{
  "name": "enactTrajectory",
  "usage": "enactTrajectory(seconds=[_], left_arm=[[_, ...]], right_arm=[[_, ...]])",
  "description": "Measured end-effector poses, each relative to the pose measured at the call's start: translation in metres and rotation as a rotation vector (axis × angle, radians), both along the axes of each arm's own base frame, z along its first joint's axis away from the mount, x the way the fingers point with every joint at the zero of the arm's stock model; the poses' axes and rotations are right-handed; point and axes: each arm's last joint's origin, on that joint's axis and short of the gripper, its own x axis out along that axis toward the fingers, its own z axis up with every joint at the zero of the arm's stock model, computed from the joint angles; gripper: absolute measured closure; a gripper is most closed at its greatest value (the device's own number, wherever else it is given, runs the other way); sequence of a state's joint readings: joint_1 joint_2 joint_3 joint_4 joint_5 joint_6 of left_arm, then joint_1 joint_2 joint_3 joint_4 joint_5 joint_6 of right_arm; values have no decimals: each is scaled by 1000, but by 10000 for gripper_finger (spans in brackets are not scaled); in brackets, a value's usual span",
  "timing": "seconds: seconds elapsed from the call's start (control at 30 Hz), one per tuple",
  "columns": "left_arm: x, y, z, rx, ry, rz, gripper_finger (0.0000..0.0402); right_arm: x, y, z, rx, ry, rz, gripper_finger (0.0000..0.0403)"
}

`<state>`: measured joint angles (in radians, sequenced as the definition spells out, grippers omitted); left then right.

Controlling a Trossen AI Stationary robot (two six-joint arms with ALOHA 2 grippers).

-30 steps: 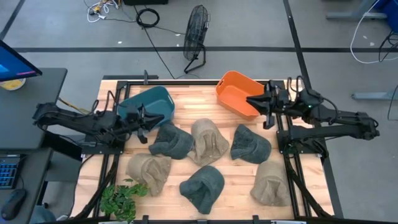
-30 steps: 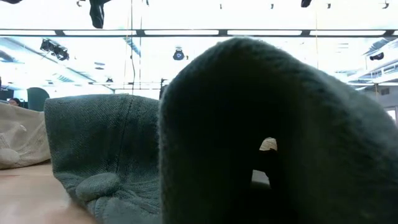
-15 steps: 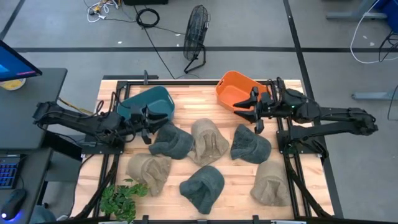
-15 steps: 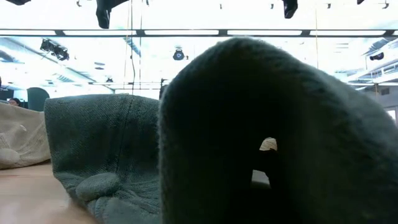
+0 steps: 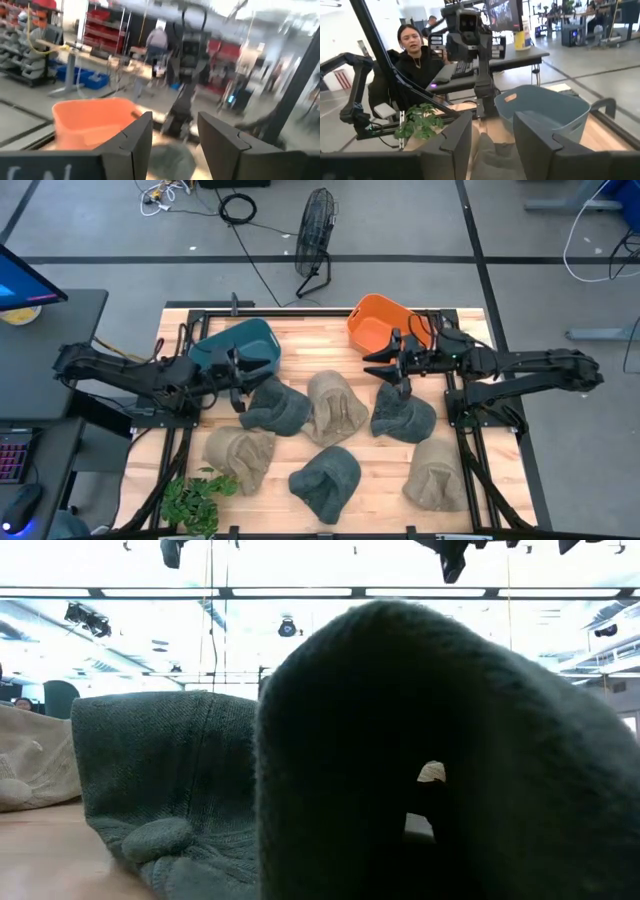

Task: Pick & Place hat
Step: Put the top left black cap into the blue bin

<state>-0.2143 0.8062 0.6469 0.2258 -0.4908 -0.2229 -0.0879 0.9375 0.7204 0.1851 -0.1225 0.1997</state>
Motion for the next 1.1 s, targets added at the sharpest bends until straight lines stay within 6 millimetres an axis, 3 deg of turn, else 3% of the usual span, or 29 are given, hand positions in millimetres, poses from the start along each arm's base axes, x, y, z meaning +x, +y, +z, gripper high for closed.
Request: enactTrajectory(seconds=[0.17,0.4,0.7,1.1], left_arm=[[4,6,8,-18,174,36,239],[20,8,-6,-149,309,32,239],[52,1,-53,-270,580,8,239],[63,-2,-103,-510,845,150,244]], right_arm=[[7,1,-7,35,39,25,252],[16,8,-19,39,117,62,252],[17,7,-28,40,195,26,252],[16,7,-33,43,246,25,252]])
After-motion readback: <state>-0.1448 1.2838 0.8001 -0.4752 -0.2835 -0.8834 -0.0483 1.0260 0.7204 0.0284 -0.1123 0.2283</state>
